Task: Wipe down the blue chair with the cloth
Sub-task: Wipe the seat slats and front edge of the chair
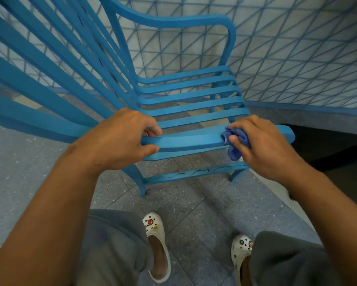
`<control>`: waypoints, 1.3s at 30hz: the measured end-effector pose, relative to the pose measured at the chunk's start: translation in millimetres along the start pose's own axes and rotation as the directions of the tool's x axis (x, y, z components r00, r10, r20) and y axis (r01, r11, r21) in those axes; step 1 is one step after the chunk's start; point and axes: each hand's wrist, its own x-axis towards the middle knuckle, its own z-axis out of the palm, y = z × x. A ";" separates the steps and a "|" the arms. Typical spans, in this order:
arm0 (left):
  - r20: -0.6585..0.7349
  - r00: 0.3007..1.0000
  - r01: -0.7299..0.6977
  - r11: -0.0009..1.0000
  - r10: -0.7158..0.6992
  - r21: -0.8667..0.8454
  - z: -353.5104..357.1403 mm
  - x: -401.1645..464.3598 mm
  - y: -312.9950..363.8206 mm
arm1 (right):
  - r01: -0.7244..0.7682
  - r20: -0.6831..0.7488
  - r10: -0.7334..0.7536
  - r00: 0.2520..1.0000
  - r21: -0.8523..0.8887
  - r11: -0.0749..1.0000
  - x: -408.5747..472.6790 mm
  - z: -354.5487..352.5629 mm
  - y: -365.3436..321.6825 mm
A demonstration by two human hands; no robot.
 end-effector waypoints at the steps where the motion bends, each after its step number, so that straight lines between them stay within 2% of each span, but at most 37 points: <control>1: 0.000 1.000 -0.001 1.000 0.001 0.004 0.5 -0.2 0.1 | -0.005 -0.001 0.005 1.000 0.000 1.000 0.5 2.2 -2.7; 6: -0.016 1.000 -0.007 1.000 0.007 0.009 1.8 -0.1 2.5 | 0.072 0.009 -0.072 0.997 -0.037 0.997 10.0 30.7 -54.4; 9: -0.026 0.999 0.029 0.999 -0.030 -0.036 2.0 -1.1 2.8 | 0.135 -0.057 -0.136 0.989 -0.022 0.991 14.6 48.0 -85.2; 14: -0.055 0.996 0.068 0.997 -0.071 -0.047 1.0 -11.1 6.1 | 0.241 -0.046 -0.241 0.969 -0.007 0.970 5.8 46.1 -75.2; 18: -0.186 0.980 0.079 0.996 -0.070 0.042 3.1 -27.4 5.6 | 0.129 -0.035 -0.128 0.991 0.011 0.992 -8.1 22.3 -32.0; 21: -0.327 0.945 0.112 0.962 -0.026 0.248 7.1 -37.0 7.8 | 0.008 -0.062 -0.008 0.998 0.003 1.000 -13.9 0.9 -1.9; 23: -0.350 0.936 0.174 0.913 -0.037 0.369 10.3 -38.8 11.8 | -0.029 -0.086 0.028 0.996 -0.010 1.000 -12.3 -7.3 5.5; 27: -0.279 0.956 0.193 0.910 -0.090 0.367 9.1 -35.9 14.5 | -0.086 -0.077 0.090 0.993 0.055 0.995 -5.1 2.2 -18.6; 30: -0.191 0.976 0.167 0.932 -0.108 0.323 0.7 -33.7 12.1 | -0.035 -0.033 0.038 0.999 0.100 0.994 3.0 29.4 -57.6; 33: -0.146 0.983 0.155 0.941 -0.116 0.300 -4.5 -34.3 10.8 | 0.072 -0.105 -0.054 0.993 0.174 0.982 13.3 59.5 -105.0; 36: -0.121 0.986 0.150 0.942 -0.118 0.301 -6.2 -34.7 8.7 | 0.160 -0.251 -0.095 0.963 0.256 0.953 15.4 78.8 -132.9; 39: -0.118 0.987 0.138 0.948 -0.108 0.286 -5.7 -34.7 6.0 | 0.275 -0.302 -0.213 0.929 0.177 0.945 8.4 81.8 -120.2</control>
